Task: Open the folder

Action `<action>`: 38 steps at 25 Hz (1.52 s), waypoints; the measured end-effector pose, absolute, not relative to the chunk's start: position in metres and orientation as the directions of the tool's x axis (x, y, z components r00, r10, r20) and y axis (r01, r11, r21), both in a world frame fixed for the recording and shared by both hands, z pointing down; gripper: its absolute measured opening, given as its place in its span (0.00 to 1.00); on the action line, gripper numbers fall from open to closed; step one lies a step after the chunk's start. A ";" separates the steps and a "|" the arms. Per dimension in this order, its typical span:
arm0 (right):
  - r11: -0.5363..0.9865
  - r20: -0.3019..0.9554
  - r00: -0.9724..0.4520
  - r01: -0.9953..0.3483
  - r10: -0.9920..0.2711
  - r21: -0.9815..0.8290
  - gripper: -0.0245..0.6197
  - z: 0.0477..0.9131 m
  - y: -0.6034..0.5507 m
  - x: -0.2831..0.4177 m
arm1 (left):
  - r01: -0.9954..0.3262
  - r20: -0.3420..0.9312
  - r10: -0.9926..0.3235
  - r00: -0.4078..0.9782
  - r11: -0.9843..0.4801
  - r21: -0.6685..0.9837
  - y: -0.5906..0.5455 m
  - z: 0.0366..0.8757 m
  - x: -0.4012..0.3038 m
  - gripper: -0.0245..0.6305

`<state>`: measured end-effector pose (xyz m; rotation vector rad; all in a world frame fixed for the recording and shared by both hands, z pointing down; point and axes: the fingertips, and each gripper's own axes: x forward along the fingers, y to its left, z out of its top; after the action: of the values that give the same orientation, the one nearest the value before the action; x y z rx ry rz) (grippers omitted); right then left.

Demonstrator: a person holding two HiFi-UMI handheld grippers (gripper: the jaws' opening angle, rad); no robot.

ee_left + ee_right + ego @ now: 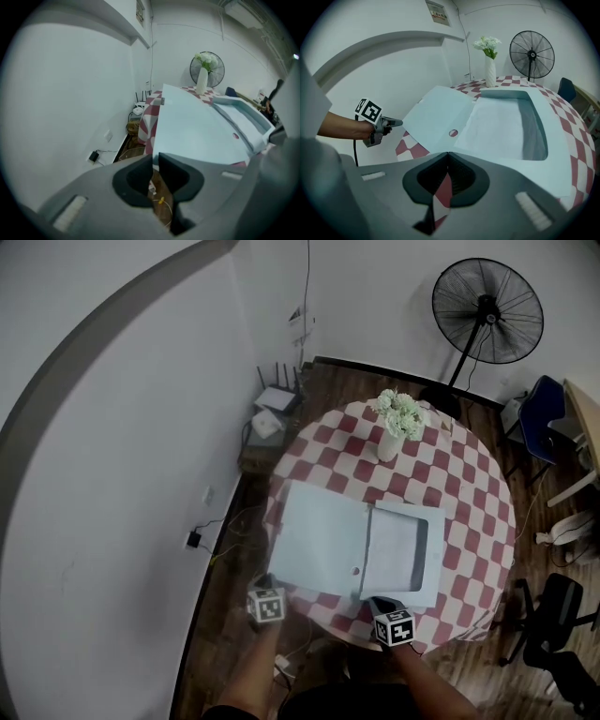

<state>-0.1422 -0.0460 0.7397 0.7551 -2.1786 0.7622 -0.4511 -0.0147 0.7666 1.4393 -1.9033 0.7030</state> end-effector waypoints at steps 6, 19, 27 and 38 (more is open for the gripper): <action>0.628 0.723 -0.623 -0.698 -0.298 -0.343 0.04 0.737 -0.048 -0.131 | -0.967 0.662 -0.724 -0.194 0.253 -0.007 -0.011 0.725 -0.439 0.10; 0.541 0.593 -0.657 -0.741 -0.465 -0.398 0.04 0.646 -0.034 -0.081 | -0.994 0.461 -0.881 -0.108 0.105 -0.032 -0.001 0.605 -0.359 0.10; 0.570 0.542 -0.676 -0.727 -0.499 -0.382 0.04 0.612 -0.035 -0.020 | -0.992 0.423 -0.897 -0.126 0.100 -0.083 -0.004 0.576 -0.320 0.10; 0.588 0.492 -0.679 -0.728 -0.545 -0.352 0.04 0.570 -0.065 0.053 | -0.978 0.370 -0.908 -0.198 0.160 -0.130 -0.009 0.542 -0.274 0.13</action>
<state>0.0527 -0.0650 0.5704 1.0340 -2.4882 0.7711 -0.2744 -0.0088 0.5420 1.8440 -2.2272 0.5061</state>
